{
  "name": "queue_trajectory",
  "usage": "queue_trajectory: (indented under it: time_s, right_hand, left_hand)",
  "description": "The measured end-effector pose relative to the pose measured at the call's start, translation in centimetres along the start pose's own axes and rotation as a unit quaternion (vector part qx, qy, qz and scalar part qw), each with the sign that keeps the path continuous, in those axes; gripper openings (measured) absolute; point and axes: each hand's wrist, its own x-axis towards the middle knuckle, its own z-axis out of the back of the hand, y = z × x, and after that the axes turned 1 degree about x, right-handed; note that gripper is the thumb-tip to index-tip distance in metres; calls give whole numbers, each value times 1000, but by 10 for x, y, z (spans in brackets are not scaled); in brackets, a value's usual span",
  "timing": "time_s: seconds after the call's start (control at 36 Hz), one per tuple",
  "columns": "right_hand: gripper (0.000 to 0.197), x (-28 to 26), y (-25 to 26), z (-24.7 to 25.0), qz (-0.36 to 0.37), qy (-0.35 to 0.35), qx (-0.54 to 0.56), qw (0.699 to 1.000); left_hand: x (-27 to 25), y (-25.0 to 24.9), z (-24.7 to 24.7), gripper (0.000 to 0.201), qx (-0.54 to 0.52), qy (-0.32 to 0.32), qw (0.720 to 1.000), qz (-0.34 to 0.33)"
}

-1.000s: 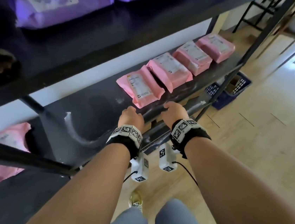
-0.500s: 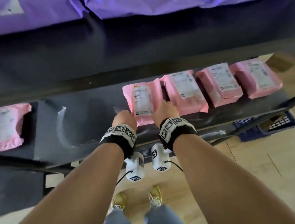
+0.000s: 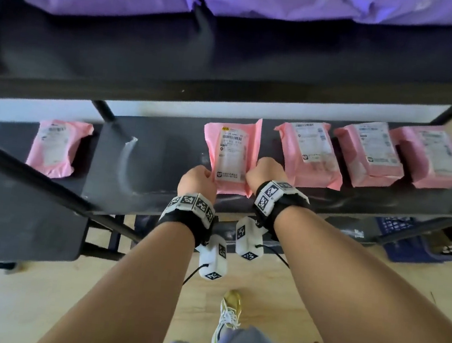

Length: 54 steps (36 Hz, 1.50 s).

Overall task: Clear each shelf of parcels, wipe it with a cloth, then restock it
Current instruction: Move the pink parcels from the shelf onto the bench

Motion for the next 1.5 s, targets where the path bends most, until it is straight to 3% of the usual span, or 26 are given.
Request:
queue_trajectory:
  time_s: [0.28,0.64,0.83,1.11,1.36,1.5]
  right_hand:
    - [14,-81,39,-61,43,49,-8,998]
    - [18,-224,116,-211,131,123,-65,982]
    - [15,-271,166,-272,169,139,-91,971]
    - [12,-246,242,-314,200,154,-121,960]
    - [13,-186,344,-338,214,154,-127,956]
    - [19,-161,381,-351,216,156,-139,954]
  left_hand:
    - [-58,90,44,4,-13,-16,1000,19]
    - [-153,275,132,12,10,-56,995,85]
    - [-171,353,181,16,5,-78,988,135]
    - [-121,397,223,19,-19,-89,980,179]
    - [-31,410,293,16,-24,-114,975,187]
    - [15,418,309,20,-48,-124,974,186]
